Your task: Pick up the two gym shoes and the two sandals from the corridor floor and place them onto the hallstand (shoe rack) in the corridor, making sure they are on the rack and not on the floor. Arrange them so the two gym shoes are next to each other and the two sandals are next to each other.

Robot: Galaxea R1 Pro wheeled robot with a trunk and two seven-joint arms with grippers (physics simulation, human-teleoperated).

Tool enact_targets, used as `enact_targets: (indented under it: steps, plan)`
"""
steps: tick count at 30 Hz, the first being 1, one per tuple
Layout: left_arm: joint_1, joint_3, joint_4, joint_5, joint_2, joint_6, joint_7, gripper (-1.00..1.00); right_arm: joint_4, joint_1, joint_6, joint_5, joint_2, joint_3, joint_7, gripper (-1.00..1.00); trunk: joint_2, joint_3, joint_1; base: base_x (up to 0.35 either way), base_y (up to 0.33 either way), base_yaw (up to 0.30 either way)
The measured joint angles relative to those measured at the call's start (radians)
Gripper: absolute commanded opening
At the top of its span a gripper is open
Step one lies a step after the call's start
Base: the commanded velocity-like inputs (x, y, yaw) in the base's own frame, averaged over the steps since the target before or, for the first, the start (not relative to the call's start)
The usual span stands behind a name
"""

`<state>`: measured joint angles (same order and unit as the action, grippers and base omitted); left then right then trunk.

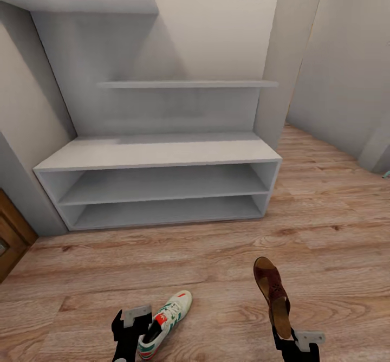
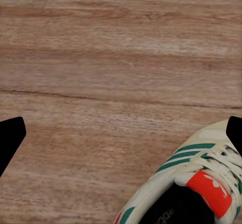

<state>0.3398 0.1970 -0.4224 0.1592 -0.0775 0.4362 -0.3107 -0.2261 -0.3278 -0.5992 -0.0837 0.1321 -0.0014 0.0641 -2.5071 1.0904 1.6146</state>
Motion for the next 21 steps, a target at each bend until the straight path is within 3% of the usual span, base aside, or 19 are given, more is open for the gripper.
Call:
enact_targets:
  steps: [4, 6, 7, 8, 11, 14, 21]
  plan:
    - [0.0, 0.007, -0.002, -0.006, 0.0, -0.001, 0.002, 1.0, -0.001, 0.0, 0.0, -0.001, -0.003, 0.0, 0.0, -1.0, 0.0, 0.0, 0.0, 0.0, 0.0, 0.0]
    - [0.001, 0.039, -0.002, -0.012, -0.001, -0.006, 0.014, 1.0, -0.001, 0.0, 0.0, 0.0, -0.003, 0.0, -0.001, -1.0, 0.0, 0.0, 0.0, 0.0, 0.0, 0.0]
    - [0.017, 0.176, -0.002, -0.09, 0.078, -0.081, 0.184, 1.0, -0.001, 0.0, 0.002, -0.002, 0.005, -0.005, -0.001, -1.0, 0.0, 0.0, 0.0, 0.0, 0.0, 0.0]
    - [0.019, 0.185, -0.003, -0.116, 0.105, -0.097, 0.265, 1.0, -0.001, 0.0, 0.003, -0.002, 0.006, -0.005, -0.001, -1.0, 0.0, 0.0, 0.0, 0.0, 0.0, 0.0]
    - [0.021, 0.194, -0.008, -0.158, 0.137, -0.109, 0.393, 1.0, -0.003, 0.0, 0.003, -0.001, 0.009, -0.003, 0.0, -1.0, 0.0, 0.0, 0.0, 0.0, 0.0, 0.0]
    - [0.021, 0.195, -0.014, -0.198, 0.164, -0.114, 0.479, 1.0, -0.004, 0.0, 0.003, -0.001, 0.014, -0.005, 0.002, -1.0, 0.0, 0.0, 0.0, 0.0, 0.0, 0.0]
    - [0.027, 0.196, -0.017, -0.276, 0.183, -0.127, 0.548, 1.0, -0.03, 0.0, 0.005, -0.013, 0.065, -0.017, 0.002, -1.0, 0.0, 0.0, 0.0, 0.0, 0.0, 0.0]
